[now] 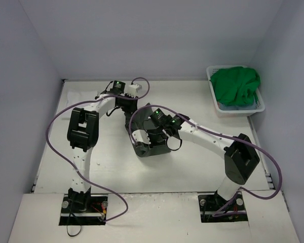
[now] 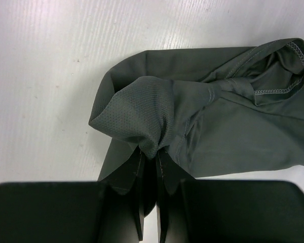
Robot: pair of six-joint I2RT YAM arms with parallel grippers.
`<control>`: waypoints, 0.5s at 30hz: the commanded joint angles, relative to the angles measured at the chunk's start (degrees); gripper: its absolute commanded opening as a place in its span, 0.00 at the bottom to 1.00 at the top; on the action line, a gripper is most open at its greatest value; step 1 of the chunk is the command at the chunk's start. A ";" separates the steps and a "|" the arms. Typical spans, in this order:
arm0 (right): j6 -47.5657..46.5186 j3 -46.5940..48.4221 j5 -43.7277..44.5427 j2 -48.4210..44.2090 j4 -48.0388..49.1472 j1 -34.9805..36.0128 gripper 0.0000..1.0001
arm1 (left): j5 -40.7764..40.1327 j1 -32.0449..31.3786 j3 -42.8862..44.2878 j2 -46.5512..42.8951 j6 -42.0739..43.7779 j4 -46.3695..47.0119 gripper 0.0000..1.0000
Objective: Fold and stack the t-shirts
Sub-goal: Fold the long partially folded tshirt into a neat square
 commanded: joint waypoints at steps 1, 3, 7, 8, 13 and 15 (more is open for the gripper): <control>-1.01 3.05 -1.12 0.60 -0.08 -1.08 0.00 | 2.94 -1.39 0.87 -2.28 0.28 0.12 0.10; -1.45 4.01 -1.12 1.13 -0.08 -1.69 0.00 | 3.12 -2.09 0.43 -2.11 0.71 -0.06 0.10; -2.15 5.77 -1.30 2.53 -0.08 -2.75 0.00 | 3.21 -3.40 -1.07 -1.67 1.24 0.03 0.10; -2.33 6.04 -1.21 2.88 -0.08 -2.92 0.00 | 3.30 -3.67 -1.42 -1.50 1.42 -0.06 0.10; -3.56 8.14 -0.42 4.20 -0.17 -3.63 0.00 | 2.25 -5.78 -3.09 -0.88 3.09 0.12 0.10; -4.00 9.37 0.02 4.47 -0.17 -3.80 0.00 | 2.24 -6.13 -3.44 -0.44 3.44 0.47 0.10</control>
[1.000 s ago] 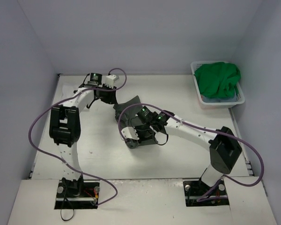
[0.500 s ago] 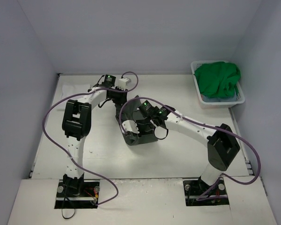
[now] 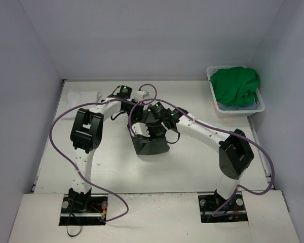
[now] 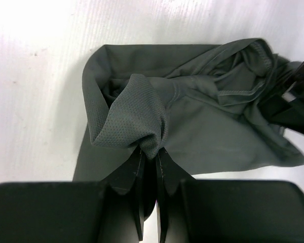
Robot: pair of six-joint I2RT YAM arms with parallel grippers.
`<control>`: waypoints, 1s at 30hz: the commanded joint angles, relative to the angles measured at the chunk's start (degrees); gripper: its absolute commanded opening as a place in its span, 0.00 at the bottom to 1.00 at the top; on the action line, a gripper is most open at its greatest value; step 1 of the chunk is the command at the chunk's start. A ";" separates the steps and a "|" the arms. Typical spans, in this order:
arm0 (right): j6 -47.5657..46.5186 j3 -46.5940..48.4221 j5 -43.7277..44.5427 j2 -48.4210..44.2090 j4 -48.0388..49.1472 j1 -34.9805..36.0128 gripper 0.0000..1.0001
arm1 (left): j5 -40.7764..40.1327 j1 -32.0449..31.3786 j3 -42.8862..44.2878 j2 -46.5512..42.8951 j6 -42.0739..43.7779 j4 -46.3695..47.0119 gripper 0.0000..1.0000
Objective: Fold and stack the t-shirts
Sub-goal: Fold the long partially folded tshirt into a neat square
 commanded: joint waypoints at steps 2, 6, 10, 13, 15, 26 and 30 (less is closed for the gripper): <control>-2.54 4.96 0.66 0.08 0.12 -0.94 0.00 | 0.47 -1.89 -0.08 0.13 1.80 0.36 0.10; -3.77 8.04 1.45 2.27 0.03 -1.56 0.00 | 1.35 -2.16 1.15 1.45 1.54 0.36 0.10; -5.26 11.72 2.32 5.34 0.03 -2.08 0.00 | 2.23 -2.69 1.59 1.89 1.45 0.10 0.10; -5.97 13.31 2.15 7.19 0.03 -2.96 0.00 | 2.58 -3.21 1.42 1.72 1.45 -0.17 0.10; -6.49 14.46 2.06 8.25 0.03 -3.49 0.00 | 3.28 -3.48 1.33 1.45 1.27 -0.26 0.10; -8.78 20.52 1.27 13.87 -0.06 -5.95 0.00 | 7.06 -5.15 1.07 0.57 -0.05 -0.34 0.10; -9.13 21.93 0.92 16.15 -0.06 -6.48 0.00 | 8.55 -5.59 1.15 0.48 0.04 -0.61 0.10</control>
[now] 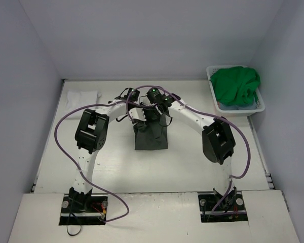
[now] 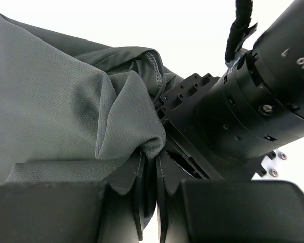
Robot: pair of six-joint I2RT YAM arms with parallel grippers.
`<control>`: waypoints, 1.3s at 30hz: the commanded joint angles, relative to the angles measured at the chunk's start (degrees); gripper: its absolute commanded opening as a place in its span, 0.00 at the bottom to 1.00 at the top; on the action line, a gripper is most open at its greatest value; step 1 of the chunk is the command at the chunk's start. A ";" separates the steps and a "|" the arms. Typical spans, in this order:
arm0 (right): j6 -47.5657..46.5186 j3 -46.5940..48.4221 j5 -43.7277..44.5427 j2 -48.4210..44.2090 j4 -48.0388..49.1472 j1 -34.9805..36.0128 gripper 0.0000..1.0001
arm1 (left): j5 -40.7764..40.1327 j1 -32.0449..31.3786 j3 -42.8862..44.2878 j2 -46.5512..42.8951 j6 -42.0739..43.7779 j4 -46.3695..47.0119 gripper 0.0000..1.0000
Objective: Fold and stack the t-shirts
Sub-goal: Fold the long partially folded tshirt into a neat square
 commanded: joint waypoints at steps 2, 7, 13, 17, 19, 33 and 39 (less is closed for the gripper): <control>-1.22 3.29 -0.76 1.34 0.97 -0.88 0.00 | 3.09 -1.06 0.74 -0.72 0.41 -1.40 0.10; -1.04 2.06 -1.29 3.02 1.14 -1.24 0.00 | 3.18 -1.06 0.57 -0.98 1.12 -1.92 0.10; -0.61 2.06 -1.64 5.12 1.41 -1.94 0.01 | 3.71 -1.06 1.00 -1.16 1.20 -2.27 0.10; 1.14 1.80 -1.56 6.18 2.37 -2.29 0.13 | 2.84 -0.63 1.97 -1.68 2.08 -2.98 0.10; 1.68 1.53 -1.56 5.83 2.98 -2.38 0.22 | 2.66 -0.62 2.14 -1.95 2.43 -3.15 0.10; 12.13 -7.78 3.89 -2.69 18.62 -3.08 0.42 | 1.34 6.32 8.38 -7.31 5.42 -8.95 0.11; 18.72 -9.45 7.84 -7.78 25.40 -3.00 0.43 | 0.90 7.90 8.30 -9.94 6.91 -10.18 0.11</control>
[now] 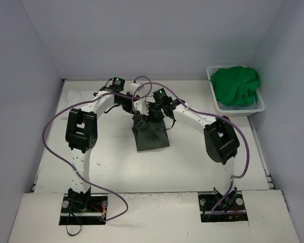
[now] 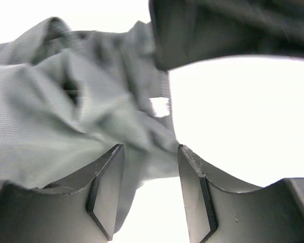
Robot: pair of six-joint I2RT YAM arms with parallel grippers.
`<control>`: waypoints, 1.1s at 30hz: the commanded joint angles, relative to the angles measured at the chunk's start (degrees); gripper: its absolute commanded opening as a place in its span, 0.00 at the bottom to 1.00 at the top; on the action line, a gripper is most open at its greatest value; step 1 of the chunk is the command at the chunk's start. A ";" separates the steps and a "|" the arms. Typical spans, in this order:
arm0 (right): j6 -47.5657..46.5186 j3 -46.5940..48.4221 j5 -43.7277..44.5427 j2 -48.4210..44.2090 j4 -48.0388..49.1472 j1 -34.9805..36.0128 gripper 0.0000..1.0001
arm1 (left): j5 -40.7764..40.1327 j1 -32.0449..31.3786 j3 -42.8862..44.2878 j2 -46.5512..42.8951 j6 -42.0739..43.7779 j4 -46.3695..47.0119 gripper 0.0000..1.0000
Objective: Fold and stack the t-shirts
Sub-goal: Fold the long partially folded tshirt into a neat square, then smooth out wrinkles on the folded tshirt
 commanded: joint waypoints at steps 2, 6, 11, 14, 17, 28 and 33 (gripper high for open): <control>7.12 -0.39 5.03 -8.47 9.12 -0.33 0.44 | 0.61 0.40 2.31 -7.52 2.44 -1.33 0.11; 10.03 -3.28 9.60 -11.19 13.08 -0.33 0.43 | 0.44 0.40 1.08 -8.84 2.88 -1.86 0.10; 10.21 -6.98 7.25 -13.75 8.53 -0.24 0.28 | 1.05 0.40 -0.68 -11.64 3.23 -2.83 0.10; 9.86 -8.90 5.75 -13.93 3.08 -0.15 0.05 | 1.58 0.40 -2.00 -13.58 4.36 -4.31 0.11; 10.13 -11.10 4.26 -14.19 1.49 -0.24 0.00 | 1.85 0.40 -2.35 -15.16 5.69 -7.74 0.10; 12.58 -16.64 -1.46 -16.91 0.52 -0.59 0.00 | 1.40 3.13 -9.38 -23.25 5.17 -7.22 0.00; 12.94 -18.49 -2.08 -17.62 1.22 -0.59 0.00 | 2.98 3.66 -12.02 -24.92 4.37 -6.79 0.00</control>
